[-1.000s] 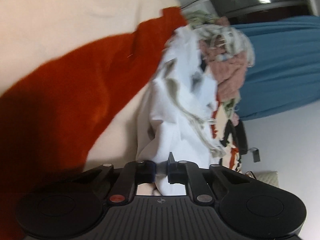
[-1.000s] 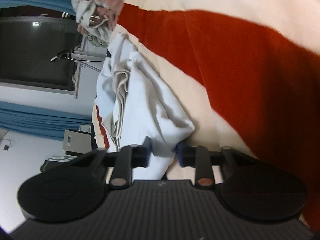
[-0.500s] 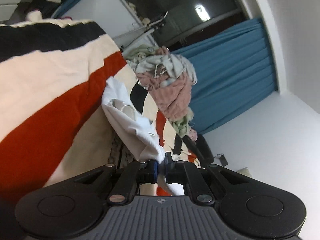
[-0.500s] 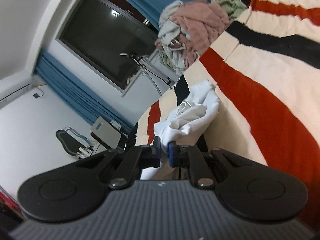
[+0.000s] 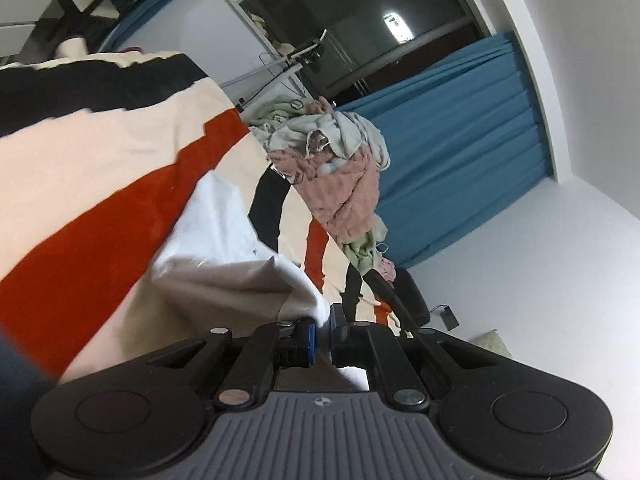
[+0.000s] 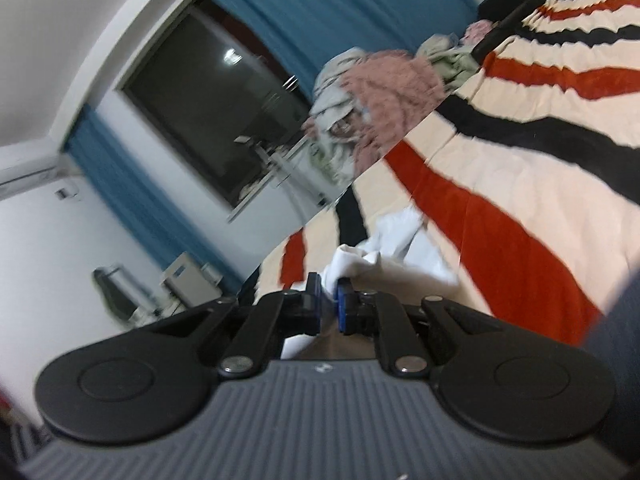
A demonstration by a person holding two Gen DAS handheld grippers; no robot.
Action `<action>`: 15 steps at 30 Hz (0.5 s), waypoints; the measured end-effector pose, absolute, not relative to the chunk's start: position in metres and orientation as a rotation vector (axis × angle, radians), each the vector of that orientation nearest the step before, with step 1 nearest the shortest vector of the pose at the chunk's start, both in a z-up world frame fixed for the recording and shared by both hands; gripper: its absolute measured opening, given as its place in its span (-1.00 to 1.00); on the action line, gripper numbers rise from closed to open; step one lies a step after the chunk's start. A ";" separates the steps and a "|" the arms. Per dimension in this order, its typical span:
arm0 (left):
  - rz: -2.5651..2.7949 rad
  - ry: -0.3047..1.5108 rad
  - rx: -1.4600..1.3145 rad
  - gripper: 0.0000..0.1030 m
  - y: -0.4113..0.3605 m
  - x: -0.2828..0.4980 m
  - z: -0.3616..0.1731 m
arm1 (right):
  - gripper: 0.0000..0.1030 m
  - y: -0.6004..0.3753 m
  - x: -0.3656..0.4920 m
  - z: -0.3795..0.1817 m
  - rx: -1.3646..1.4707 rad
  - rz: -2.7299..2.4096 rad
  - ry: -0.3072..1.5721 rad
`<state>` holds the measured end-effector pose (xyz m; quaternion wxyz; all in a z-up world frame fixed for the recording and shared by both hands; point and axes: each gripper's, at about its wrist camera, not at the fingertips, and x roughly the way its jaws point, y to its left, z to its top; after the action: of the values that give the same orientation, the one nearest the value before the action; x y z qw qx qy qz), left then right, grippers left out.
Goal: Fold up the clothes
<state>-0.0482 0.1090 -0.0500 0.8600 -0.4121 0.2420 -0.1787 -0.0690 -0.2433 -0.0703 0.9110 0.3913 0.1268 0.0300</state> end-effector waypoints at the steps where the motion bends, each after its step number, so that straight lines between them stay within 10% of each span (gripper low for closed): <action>1: -0.369 0.511 -0.853 -0.87 0.107 -0.031 -0.044 | -0.78 -0.245 -0.052 -0.068 0.829 0.053 0.272; 15: -0.226 0.591 -0.715 -0.86 0.087 0.192 -0.090 | -0.78 -0.256 0.202 -0.112 0.812 0.003 0.451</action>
<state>0.1921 0.0869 -0.0900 0.8882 -0.3441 0.2844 -0.1088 0.2017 -0.2558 -0.1121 0.8940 0.3917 0.2176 0.0016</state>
